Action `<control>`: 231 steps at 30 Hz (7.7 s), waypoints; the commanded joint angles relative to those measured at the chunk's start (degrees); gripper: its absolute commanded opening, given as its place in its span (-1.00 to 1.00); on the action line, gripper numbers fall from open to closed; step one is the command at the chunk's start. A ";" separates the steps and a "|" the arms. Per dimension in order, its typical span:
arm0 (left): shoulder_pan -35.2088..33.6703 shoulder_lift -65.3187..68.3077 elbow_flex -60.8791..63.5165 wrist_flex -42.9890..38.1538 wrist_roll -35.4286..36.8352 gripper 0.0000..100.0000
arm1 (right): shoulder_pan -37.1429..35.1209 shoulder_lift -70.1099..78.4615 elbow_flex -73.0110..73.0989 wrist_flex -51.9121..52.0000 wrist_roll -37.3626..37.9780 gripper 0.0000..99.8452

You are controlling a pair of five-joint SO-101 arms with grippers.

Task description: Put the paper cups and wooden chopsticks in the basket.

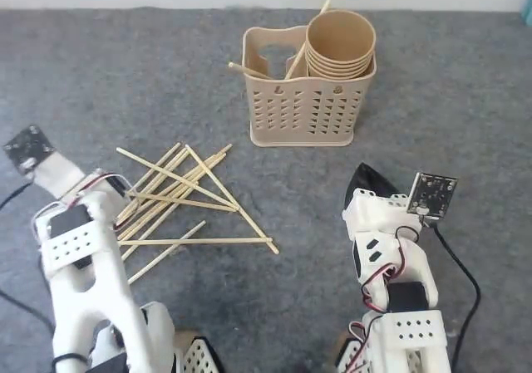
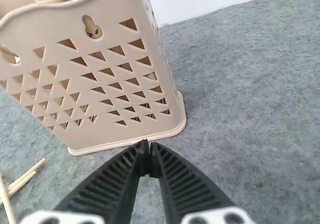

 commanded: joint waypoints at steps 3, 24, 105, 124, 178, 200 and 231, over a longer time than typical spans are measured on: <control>-2.46 -1.14 -0.31 -1.67 3.60 -0.58 | 0.31 -1.27 0.88 0.31 1.49 -0.98; -3.16 30.07 -20.35 -2.20 9.67 -0.58 | 0.31 -1.27 0.88 0.31 1.58 -0.98; 2.37 11.78 -43.91 13.89 -2.73 -0.98 | 0.13 -1.71 0.88 2.07 4.48 -0.98; -29.19 -25.23 -31.96 0.44 -8.18 -0.98 | -27.47 -1.19 -16.53 32.84 15.47 -0.98; -60.40 45.01 -92.18 -8.00 -5.45 -0.98 | -78.20 50.59 -28.84 17.45 7.12 -0.70; -60.22 45.45 -91.82 -7.91 -5.36 -0.98 | -75.56 51.12 -26.20 16.84 10.29 -0.70; -60.92 45.01 -91.91 -5.80 -5.54 -0.98 | -73.89 51.03 -22.51 9.36 15.21 -0.98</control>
